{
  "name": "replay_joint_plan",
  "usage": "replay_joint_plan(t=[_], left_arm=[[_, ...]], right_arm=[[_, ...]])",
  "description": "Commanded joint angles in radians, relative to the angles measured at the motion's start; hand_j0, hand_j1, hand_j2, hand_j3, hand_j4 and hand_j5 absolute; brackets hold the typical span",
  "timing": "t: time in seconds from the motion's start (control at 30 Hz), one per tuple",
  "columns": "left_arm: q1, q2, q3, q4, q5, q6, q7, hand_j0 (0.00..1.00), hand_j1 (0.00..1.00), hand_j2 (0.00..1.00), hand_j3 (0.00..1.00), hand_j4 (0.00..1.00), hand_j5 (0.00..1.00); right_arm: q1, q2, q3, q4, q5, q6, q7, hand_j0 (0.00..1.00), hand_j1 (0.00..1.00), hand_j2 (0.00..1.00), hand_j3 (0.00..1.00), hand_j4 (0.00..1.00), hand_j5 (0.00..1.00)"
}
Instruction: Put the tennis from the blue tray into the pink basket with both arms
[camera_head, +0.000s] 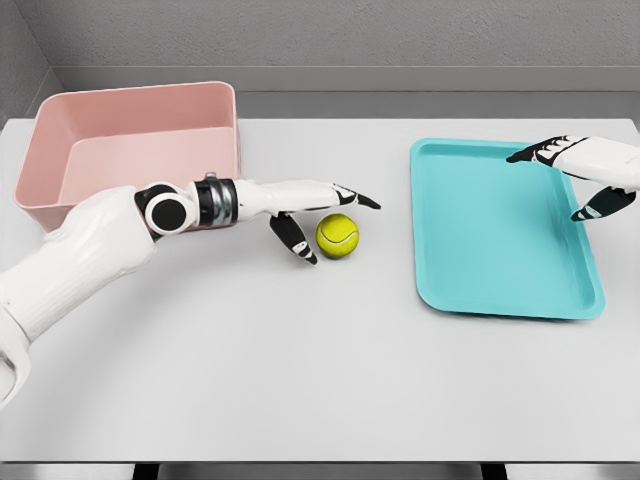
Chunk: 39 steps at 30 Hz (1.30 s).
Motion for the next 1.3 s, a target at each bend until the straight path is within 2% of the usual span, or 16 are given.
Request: replay_joint_plan(t=[0.0, 0.4, 0.53, 0.77, 0.93, 1.1, 1.27], left_arm=[[0.002, -0.006, 0.002, 0.005, 0.006, 0.001, 0.000, 1.00, 1.00, 1.00, 1.00, 1.00, 1.00], [0.003, -0.019, 0.002, 0.039, 0.006, 0.003, 0.000, 0.99, 0.99, 0.99, 0.99, 0.99, 0.99], [0.003, -0.021, 0.000, 0.039, 0.006, 0.001, 0.000, 0.86, 0.86, 0.86, 0.86, 0.86, 0.86], [0.003, -0.021, -0.004, 0.039, 0.008, -0.008, -0.004, 0.85, 0.85, 0.85, 0.85, 0.85, 0.85], [0.003, -0.021, -0.009, 0.039, 0.008, -0.008, -0.006, 0.76, 0.76, 0.76, 0.76, 0.76, 0.76], [0.003, -0.021, -0.009, 0.039, 0.009, -0.008, -0.006, 0.73, 0.73, 0.73, 0.73, 0.73, 0.73], [0.005, -0.021, -0.009, 0.039, 0.009, -0.008, -0.007, 0.64, 0.64, 0.64, 0.64, 0.64, 0.64]], right_arm=[[0.000, -0.001, 0.000, 0.000, -0.006, 0.003, 0.000, 1.00, 1.00, 1.00, 1.00, 1.00, 1.00], [-0.002, 0.002, 0.000, 0.001, -0.006, 0.003, 0.000, 1.00, 1.00, 1.00, 1.00, 1.00, 1.00], [-0.002, 0.002, 0.000, 0.001, -0.006, 0.003, 0.000, 1.00, 1.00, 1.00, 1.00, 1.00, 1.00], [-0.002, 0.002, 0.000, 0.003, -0.007, 0.003, 0.000, 1.00, 1.00, 1.00, 1.00, 1.00, 1.00], [-0.002, 0.003, 0.000, 0.003, -0.007, 0.003, 0.000, 1.00, 1.00, 1.00, 1.00, 1.00, 1.00], [-0.002, 0.003, 0.000, 0.003, -0.007, 0.003, 0.000, 1.00, 1.00, 1.00, 1.00, 1.00, 1.00], [-0.002, 0.002, 0.012, 0.004, -0.007, 0.003, 0.000, 1.00, 1.00, 1.00, 1.00, 1.00, 1.00]])
